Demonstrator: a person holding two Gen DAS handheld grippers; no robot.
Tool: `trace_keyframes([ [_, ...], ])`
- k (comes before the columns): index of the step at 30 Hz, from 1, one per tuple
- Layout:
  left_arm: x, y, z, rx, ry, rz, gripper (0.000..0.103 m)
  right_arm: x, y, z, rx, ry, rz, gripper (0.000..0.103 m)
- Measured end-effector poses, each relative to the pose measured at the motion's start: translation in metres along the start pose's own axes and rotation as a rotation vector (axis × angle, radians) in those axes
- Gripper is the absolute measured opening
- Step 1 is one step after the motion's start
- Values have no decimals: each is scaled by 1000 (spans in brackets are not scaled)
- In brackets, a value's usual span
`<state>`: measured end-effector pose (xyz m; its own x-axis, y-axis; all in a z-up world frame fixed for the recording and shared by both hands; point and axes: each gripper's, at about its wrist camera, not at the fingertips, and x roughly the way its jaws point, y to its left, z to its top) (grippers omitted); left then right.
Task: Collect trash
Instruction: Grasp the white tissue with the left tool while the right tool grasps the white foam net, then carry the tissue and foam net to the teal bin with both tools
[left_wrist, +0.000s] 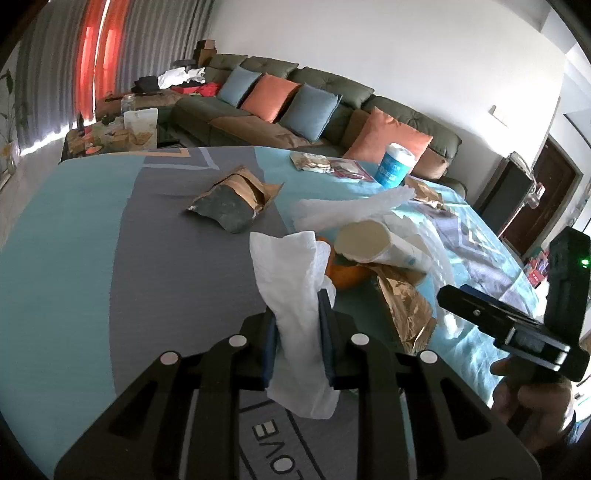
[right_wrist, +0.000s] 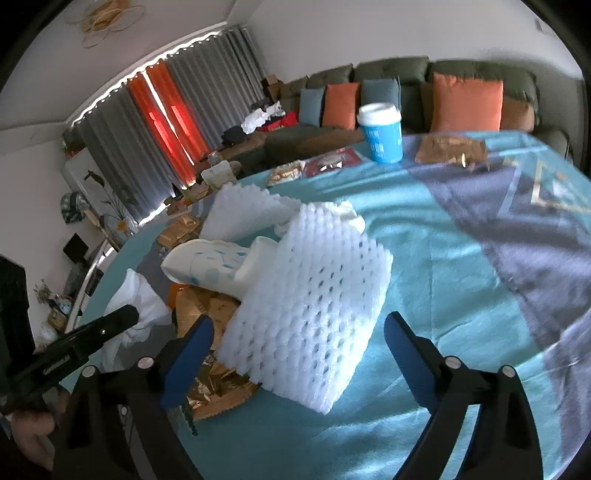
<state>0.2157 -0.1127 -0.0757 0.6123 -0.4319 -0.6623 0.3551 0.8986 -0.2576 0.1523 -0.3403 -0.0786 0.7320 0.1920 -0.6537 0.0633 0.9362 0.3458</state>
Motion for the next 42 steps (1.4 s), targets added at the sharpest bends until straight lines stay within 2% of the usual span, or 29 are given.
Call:
trace_keyframes([
  [4,-1,2,-1,-6,-2,1,20,5,-8,-3,59,36,32,78],
  [7,-1,2,-1,-7,-3,0,20,5,-16,-5,105,47,56,66],
  [13,-2,1,-2,-6,-5,0,21,2,-27,-9,150,59,69,32],
  [15,-3,1,-2,-9,-9,1,21,-1,-28,-10,148,57,68,11],
  [19,-8,2,-1,-15,-21,6,22,-9,-25,-11,129,40,59,10],
  [30,-38,5,-4,-28,-75,15,22,-52,1,-6,-2,-87,-23,10],
  [42,-99,7,-17,-22,-178,69,22,-87,42,-9,-145,-186,-1,10],
])
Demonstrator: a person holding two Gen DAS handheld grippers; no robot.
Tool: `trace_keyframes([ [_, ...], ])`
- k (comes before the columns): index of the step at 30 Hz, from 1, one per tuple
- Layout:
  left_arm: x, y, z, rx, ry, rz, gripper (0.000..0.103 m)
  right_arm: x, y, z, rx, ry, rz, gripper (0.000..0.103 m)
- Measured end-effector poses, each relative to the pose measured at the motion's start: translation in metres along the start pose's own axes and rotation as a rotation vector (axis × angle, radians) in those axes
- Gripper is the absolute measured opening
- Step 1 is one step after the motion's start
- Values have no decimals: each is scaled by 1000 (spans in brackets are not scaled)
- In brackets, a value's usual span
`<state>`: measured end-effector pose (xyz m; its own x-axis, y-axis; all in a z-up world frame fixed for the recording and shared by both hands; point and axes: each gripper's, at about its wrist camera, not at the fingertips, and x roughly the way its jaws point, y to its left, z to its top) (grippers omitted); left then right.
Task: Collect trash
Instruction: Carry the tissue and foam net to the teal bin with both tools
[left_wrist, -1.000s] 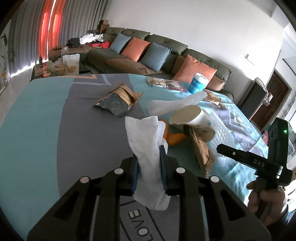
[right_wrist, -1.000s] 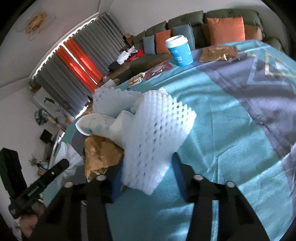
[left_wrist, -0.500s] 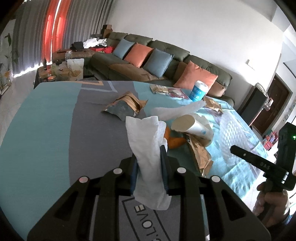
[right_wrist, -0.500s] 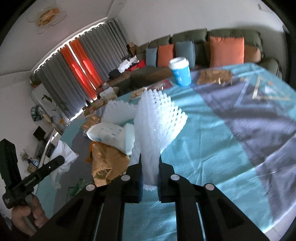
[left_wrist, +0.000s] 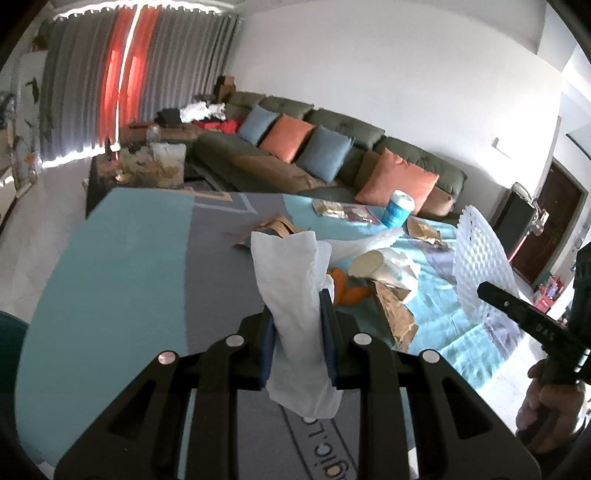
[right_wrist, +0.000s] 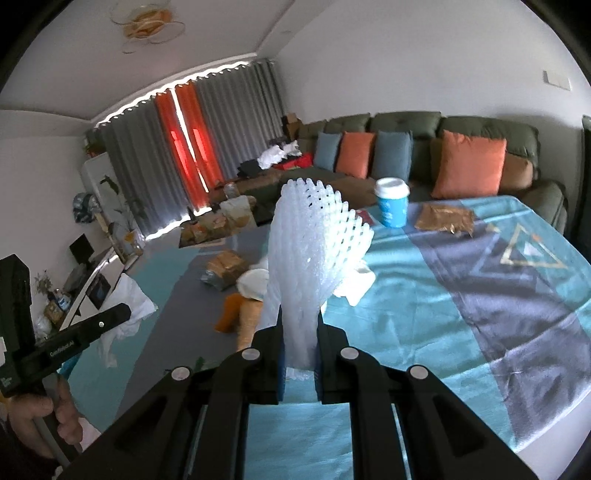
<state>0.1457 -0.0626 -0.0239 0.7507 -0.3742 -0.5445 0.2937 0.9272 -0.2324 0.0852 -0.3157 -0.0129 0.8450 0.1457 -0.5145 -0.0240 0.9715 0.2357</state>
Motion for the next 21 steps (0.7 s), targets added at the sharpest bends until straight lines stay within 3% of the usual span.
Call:
trace_keyframes([
  [21,-123,40,-23,-29,-160,118,22,-36,107,-3,-183,-82,174,10],
])
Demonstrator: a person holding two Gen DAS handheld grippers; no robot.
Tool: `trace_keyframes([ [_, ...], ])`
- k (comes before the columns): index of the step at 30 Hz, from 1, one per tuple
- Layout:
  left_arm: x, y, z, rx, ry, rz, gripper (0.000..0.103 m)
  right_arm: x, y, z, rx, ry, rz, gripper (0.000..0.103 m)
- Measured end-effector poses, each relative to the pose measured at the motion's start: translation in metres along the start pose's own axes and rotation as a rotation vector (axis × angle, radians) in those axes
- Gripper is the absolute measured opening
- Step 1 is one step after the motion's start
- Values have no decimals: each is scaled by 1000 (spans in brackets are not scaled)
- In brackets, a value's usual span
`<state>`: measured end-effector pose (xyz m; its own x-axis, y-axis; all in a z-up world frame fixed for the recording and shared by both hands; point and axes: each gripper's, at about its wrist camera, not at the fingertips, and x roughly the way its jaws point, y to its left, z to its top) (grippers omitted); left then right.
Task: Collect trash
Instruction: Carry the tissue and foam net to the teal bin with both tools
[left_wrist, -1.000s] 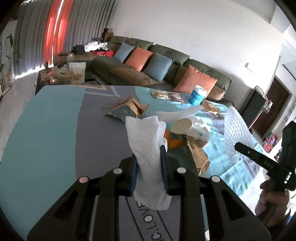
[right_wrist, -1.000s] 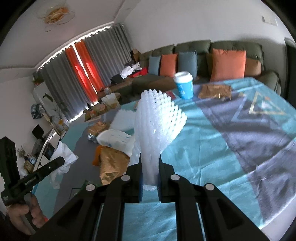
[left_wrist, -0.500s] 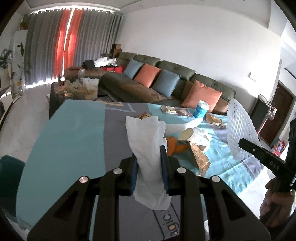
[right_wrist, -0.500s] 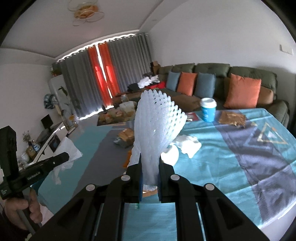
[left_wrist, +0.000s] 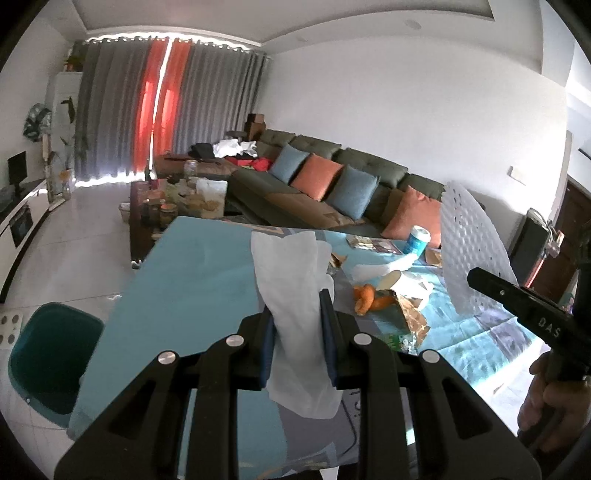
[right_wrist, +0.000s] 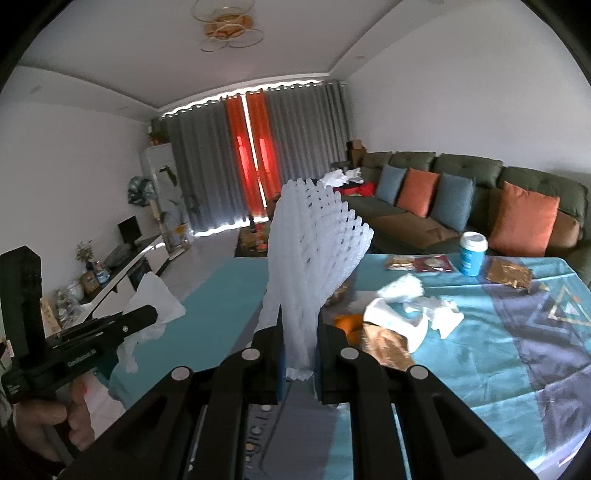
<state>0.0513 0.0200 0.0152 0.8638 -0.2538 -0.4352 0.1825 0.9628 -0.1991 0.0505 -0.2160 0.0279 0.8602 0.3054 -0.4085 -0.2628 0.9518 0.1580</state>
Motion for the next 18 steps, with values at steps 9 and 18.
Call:
trace_keyframes([
  [9,-43,36,-7,-43,-41,109,23,22,51,-1,-76,37,120,10],
  [18,-72,97,-13,-115,-46,234,23,76,116,6,-166,115,288,10],
])
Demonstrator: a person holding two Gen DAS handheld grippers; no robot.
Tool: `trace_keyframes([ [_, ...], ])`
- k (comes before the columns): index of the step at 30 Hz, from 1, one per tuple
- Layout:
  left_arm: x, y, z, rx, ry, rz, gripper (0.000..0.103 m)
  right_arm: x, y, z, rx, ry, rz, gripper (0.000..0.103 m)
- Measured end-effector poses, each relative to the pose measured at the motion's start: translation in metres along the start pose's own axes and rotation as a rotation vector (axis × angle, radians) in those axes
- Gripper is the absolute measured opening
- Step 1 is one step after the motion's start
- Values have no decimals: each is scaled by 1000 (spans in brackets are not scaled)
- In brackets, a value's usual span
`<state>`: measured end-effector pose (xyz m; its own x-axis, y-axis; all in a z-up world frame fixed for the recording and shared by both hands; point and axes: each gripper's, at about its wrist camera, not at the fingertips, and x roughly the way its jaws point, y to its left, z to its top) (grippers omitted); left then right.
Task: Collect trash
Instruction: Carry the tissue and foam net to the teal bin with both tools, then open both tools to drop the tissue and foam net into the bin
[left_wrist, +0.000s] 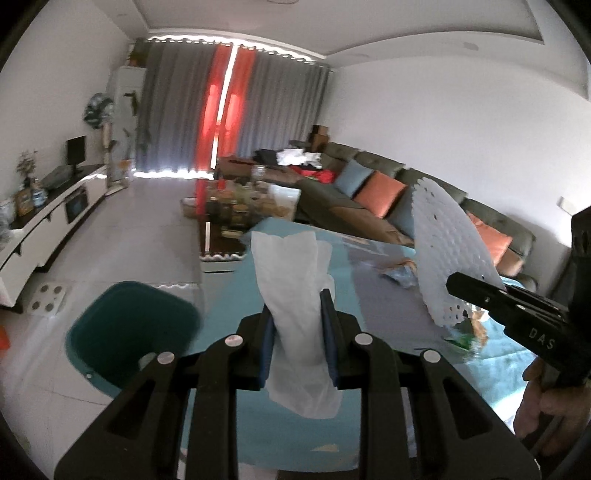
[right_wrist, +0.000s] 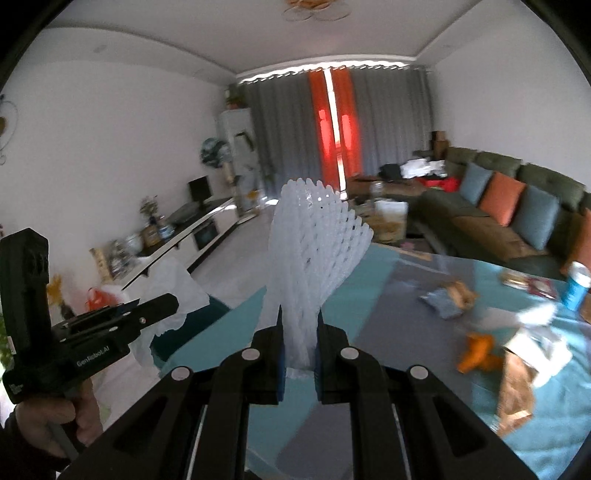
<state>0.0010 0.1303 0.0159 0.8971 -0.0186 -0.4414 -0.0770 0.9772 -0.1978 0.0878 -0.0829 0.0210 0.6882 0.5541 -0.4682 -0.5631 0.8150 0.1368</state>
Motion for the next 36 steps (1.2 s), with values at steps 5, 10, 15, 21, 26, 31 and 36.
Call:
trace_keyframes([
  [5,-8,45,3,-44,-2,91,23,38,29,13,-50,43,95,10],
  [10,-17,92,5,-87,0,182,23,77,59,22,-112,99,179,10],
  [15,-23,137,4,-119,15,252,23,111,87,34,-157,157,248,10],
  [21,-7,185,6,-154,54,291,23,159,116,36,-193,262,312,10],
  [26,31,208,3,-149,101,346,23,198,138,27,-224,371,335,10],
  [31,71,232,-8,-159,161,380,23,230,154,18,-247,448,329,10],
  [36,115,252,-25,-155,223,416,25,254,166,12,-263,497,315,16],
])
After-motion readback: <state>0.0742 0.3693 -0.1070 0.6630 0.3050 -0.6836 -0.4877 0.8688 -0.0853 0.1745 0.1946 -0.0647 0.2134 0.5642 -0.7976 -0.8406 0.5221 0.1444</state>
